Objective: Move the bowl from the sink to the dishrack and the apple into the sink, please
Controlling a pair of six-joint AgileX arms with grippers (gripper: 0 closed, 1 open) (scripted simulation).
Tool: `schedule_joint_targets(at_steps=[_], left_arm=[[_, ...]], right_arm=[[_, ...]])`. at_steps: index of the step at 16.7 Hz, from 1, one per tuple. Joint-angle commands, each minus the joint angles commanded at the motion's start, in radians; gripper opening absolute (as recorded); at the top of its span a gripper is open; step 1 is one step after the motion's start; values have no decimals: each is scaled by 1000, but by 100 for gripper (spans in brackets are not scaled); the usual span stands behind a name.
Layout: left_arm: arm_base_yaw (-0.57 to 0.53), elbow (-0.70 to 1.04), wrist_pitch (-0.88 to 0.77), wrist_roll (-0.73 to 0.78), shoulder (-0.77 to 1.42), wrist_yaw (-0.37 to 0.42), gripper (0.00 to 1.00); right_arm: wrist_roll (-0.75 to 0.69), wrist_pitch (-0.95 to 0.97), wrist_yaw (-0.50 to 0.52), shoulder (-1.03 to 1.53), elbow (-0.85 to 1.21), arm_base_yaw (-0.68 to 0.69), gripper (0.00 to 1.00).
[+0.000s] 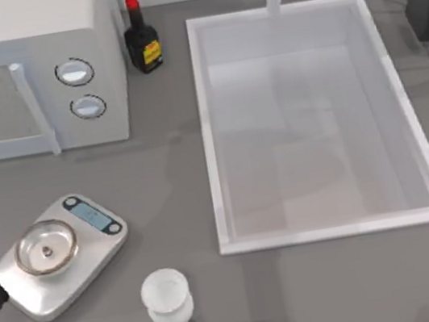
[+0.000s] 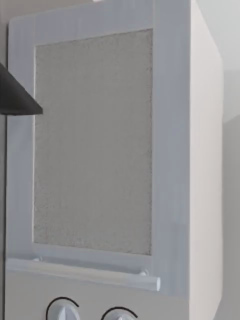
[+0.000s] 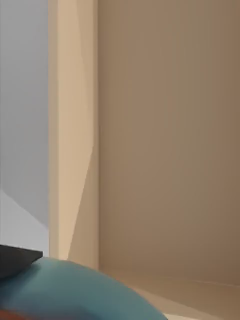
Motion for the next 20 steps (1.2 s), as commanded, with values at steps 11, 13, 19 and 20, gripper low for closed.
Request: schedule_joint_targets(at_steps=[11, 13, 19, 20], left_arm=[[0, 0, 0, 0, 0, 0, 100], [0, 0, 0, 0, 0, 0, 100], [0, 0, 0, 0, 0, 0, 100], [0, 0, 0, 0, 0, 0, 100]], right_arm=[[-1, 300, 44, 203, -104, 32, 0], [-1, 452, 63, 284, -159, 50, 0], [-1, 794, 112, 465, -321, 104, 0], [-1, 817, 116, 479, -335, 109, 0]])
